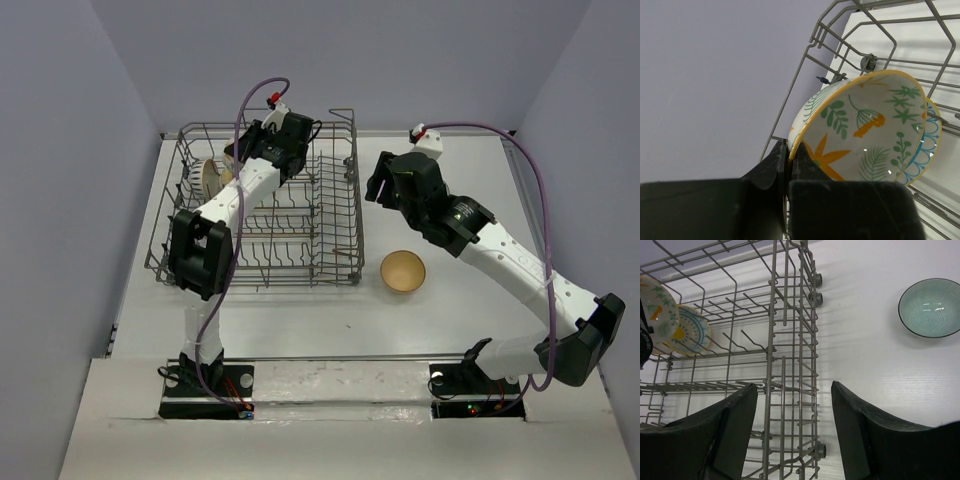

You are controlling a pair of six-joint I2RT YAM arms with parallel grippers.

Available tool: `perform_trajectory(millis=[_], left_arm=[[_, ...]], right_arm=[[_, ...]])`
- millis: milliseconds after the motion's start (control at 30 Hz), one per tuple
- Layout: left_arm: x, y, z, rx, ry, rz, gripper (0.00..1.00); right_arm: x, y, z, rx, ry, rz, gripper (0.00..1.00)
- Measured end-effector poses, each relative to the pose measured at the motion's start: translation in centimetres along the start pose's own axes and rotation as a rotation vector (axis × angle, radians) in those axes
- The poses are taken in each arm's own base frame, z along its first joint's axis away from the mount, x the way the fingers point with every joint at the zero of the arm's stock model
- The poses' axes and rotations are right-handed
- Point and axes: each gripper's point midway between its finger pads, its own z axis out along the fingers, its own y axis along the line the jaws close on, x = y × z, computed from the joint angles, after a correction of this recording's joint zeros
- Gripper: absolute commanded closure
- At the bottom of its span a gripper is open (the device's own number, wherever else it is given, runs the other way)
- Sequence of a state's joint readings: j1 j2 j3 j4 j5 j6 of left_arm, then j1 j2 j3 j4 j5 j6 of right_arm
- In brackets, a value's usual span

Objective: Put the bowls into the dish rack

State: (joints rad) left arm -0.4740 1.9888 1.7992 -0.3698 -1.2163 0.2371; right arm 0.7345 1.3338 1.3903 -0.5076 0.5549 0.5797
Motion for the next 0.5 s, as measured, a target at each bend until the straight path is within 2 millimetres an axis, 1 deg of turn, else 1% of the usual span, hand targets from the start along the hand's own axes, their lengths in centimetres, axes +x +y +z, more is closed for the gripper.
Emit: perform_trajectory(millis=[133,267,500], left_arm=[[0.3,-1.1,0.1,0.001,0.003,0.03,1.0],[0.5,-2.3,-0.3,0.008,-0.003,0.062,1.0],[0.2,-3.1,-1.3,0.015,-0.02,0.077,1.0]], right_arm=[[0.0,0.0,0.0,0.002,-0.001,0.0,0.34],[-0.1,-0.1,0.0,0.006,-0.004,0.0,0.34],[-0.1,-0.1,0.0,0.007,-0.005,0.0,0.34]])
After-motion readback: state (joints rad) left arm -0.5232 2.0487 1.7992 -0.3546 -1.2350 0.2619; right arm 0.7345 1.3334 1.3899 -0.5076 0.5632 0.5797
